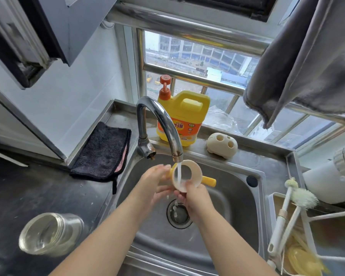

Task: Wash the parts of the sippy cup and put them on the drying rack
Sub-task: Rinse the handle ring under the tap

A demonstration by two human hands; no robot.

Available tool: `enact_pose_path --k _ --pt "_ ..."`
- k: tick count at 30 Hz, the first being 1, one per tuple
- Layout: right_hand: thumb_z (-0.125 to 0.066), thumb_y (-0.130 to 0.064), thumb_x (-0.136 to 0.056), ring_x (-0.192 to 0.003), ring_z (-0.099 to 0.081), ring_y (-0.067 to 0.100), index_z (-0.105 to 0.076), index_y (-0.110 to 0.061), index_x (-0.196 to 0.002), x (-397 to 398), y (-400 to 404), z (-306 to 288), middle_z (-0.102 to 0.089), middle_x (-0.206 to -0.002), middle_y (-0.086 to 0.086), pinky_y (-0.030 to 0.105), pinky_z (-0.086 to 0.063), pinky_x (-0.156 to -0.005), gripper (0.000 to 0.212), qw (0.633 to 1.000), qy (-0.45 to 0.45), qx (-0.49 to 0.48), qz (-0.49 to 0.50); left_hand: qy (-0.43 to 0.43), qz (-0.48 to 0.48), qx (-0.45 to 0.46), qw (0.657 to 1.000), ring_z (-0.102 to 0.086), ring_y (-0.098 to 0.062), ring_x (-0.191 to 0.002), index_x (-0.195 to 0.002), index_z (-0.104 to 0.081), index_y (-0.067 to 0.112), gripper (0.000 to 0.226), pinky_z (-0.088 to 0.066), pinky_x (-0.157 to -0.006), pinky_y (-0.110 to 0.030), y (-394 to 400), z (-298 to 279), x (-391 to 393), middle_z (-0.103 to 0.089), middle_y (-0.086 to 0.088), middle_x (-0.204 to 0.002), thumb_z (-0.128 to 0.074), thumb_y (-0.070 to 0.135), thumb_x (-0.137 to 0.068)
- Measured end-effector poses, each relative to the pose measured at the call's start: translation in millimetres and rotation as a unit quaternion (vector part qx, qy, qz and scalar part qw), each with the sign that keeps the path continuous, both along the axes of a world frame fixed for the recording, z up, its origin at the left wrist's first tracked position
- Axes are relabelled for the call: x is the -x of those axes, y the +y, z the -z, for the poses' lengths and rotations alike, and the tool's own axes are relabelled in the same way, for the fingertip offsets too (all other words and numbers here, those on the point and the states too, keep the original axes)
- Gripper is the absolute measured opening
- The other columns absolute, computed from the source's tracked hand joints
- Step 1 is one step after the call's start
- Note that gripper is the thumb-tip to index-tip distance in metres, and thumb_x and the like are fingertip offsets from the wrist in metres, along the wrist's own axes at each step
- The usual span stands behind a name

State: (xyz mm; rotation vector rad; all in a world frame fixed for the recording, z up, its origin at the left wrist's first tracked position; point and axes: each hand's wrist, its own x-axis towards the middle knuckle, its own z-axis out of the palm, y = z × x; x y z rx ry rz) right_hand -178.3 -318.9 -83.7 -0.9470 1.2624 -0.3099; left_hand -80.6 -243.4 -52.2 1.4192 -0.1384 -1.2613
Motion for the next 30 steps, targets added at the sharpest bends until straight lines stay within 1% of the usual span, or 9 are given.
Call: enact_pose_path --k 5,8,12,14,17,19,22,26,30 --pt "-0.045 -0.005 -0.095 -0.060 -0.058 0.018 -0.067 -0.003 -0.090 -6.1 5.1 -9.7 -0.064 -0.077 0.014 0.025 -0.044 -0.054 0.022 0.991 -0.118 -0.067 0.016 -0.019 0.048 0.054 0.997 -0.063 -0.006 -0.082 -0.125 -0.049 0.025 0.054 -0.049 -0.070 -0.024 4.8 14.9 17.7 -0.070 0.003 -0.096 -0.070 0.008 -0.078" --pt "-0.044 -0.009 -0.092 -0.077 -0.055 0.026 -0.071 -0.009 -0.097 -8.2 11.4 -5.1 -0.069 -0.088 0.012 0.034 -0.041 -0.068 0.027 0.994 -0.088 -0.045 -0.036 -0.136 0.020 -0.007 0.991 -0.063 -0.010 -0.083 -0.118 -0.052 0.019 0.033 -0.050 -0.066 -0.023 0.3 14.6 21.5 -0.067 -0.001 -0.096 -0.062 0.007 -0.089" --pt "-0.046 -0.030 -0.099 -0.058 -0.055 0.011 -0.068 -0.013 -0.102 -0.8 13.5 -1.7 -0.066 -0.073 0.002 0.024 -0.040 -0.058 0.028 0.997 -0.052 -0.040 -0.043 -0.238 0.050 -0.030 0.970 -0.065 -0.008 -0.087 -0.115 -0.049 0.020 0.025 -0.048 -0.063 -0.011 -5.2 10.2 17.4 -0.065 0.006 -0.093 -0.051 0.008 -0.094" --pt "-0.054 -0.031 -0.095 -0.066 -0.054 0.014 -0.068 -0.012 -0.104 0.8 17.9 -2.7 -0.063 -0.077 0.004 0.025 -0.043 -0.061 0.025 0.997 -0.063 -0.049 -0.005 -0.276 0.058 -0.051 0.958 -0.059 0.000 -0.078 -0.116 -0.047 0.019 0.026 -0.043 -0.053 -0.005 -7.9 8.2 18.9 -0.062 0.008 -0.087 -0.048 0.007 -0.094" --pt "-0.065 -0.030 -0.088 -0.075 -0.060 0.017 -0.065 -0.010 -0.111 1.5 21.9 4.8 -0.066 -0.090 0.005 0.024 -0.047 -0.061 0.031 0.992 -0.059 -0.068 0.084 -0.305 0.058 -0.080 0.947 -0.059 -0.007 -0.080 -0.123 -0.046 0.015 0.034 -0.045 -0.062 -0.016 -9.0 9.2 15.7 -0.062 0.002 -0.092 -0.044 0.004 -0.091" --pt "-0.072 -0.032 -0.082 -0.092 -0.064 0.020 -0.054 -0.013 -0.121 10.9 16.6 10.7 -0.065 -0.107 0.006 0.031 -0.054 -0.075 0.047 0.994 -0.023 -0.028 0.106 -0.352 0.083 -0.101 0.927 -0.055 -0.017 -0.089 -0.126 -0.046 0.017 0.039 -0.043 -0.071 -0.027 -5.6 10.5 7.6 -0.058 -0.003 -0.101 -0.041 0.002 -0.091" --pt "-0.073 -0.020 -0.080 -0.100 -0.064 0.020 -0.051 -0.022 -0.121 21.5 4.7 5.6 -0.066 -0.109 0.004 0.044 -0.051 -0.093 0.047 0.996 -0.001 0.069 -0.055 -0.399 0.169 -0.107 0.895 -0.053 -0.016 -0.089 -0.122 -0.053 0.022 0.045 -0.040 -0.067 -0.024 -0.8 12.3 -3.9 -0.058 -0.005 -0.108 -0.039 -0.002 -0.088" --pt "-0.060 -0.004 -0.085 -0.083 -0.067 0.022 -0.063 -0.022 -0.091 15.6 -2.5 -5.2 -0.067 -0.089 0.005 0.041 -0.059 -0.073 0.019 0.968 0.090 0.167 -0.167 -0.435 0.196 -0.102 0.873 -0.058 -0.019 -0.105 -0.132 -0.055 0.022 0.052 -0.044 -0.080 -0.019 0.6 17.2 -5.5 -0.063 -0.003 -0.119 -0.051 0.001 -0.085" --pt "-0.054 -0.009 -0.093 -0.064 -0.067 0.015 -0.064 -0.009 -0.085 12.6 -5.4 -9.7 -0.067 -0.084 0.012 0.025 -0.057 -0.054 0.012 0.975 0.093 0.157 -0.124 -0.365 0.103 -0.093 0.921 -0.058 -0.008 -0.077 -0.110 -0.059 0.022 0.026 -0.041 -0.060 -0.011 2.4 16.9 2.3 -0.062 0.006 -0.090 -0.062 0.012 -0.087"
